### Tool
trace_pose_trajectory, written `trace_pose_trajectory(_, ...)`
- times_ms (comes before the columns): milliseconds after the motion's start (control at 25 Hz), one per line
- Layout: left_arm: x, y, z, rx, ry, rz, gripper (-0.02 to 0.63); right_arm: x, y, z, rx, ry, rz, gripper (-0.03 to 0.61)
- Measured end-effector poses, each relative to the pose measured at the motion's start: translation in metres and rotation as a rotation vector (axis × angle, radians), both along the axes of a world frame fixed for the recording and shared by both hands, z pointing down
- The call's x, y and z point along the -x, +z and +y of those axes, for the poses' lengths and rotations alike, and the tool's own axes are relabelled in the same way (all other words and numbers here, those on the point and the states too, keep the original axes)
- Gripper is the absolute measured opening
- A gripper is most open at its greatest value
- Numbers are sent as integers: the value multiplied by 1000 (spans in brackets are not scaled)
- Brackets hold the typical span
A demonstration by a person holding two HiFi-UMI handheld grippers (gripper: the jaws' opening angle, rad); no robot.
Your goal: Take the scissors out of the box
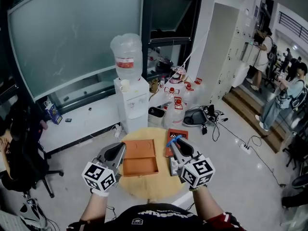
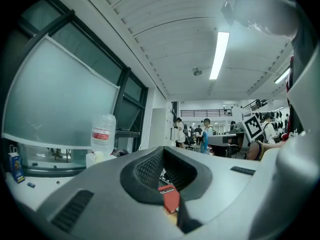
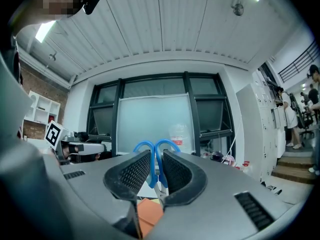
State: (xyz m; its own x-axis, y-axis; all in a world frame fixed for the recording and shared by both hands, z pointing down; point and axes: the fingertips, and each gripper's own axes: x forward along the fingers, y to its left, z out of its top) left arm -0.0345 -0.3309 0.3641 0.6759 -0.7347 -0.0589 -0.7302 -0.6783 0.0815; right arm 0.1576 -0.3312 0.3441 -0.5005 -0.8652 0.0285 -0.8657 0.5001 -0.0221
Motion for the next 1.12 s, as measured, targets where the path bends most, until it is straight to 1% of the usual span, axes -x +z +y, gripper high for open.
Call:
trace_pose_trajectory(320, -1, 5, 1, 9, -6, 0, 15, 1, -2, 5, -15, 5, 7, 104)
trace_pose_trajectory(720, -8, 9, 2, 15, 6, 3, 15, -3, -7, 7, -19, 8, -20, 103)
trace_pose_trajectory(920, -6, 9, 1, 29, 13, 19, 15, 0, -10, 7, -16, 4, -30, 103)
trace_pose_trajectory(1120, -6, 9, 3, 30, 8, 17, 15, -2, -11, 8, -15, -1, -32, 103)
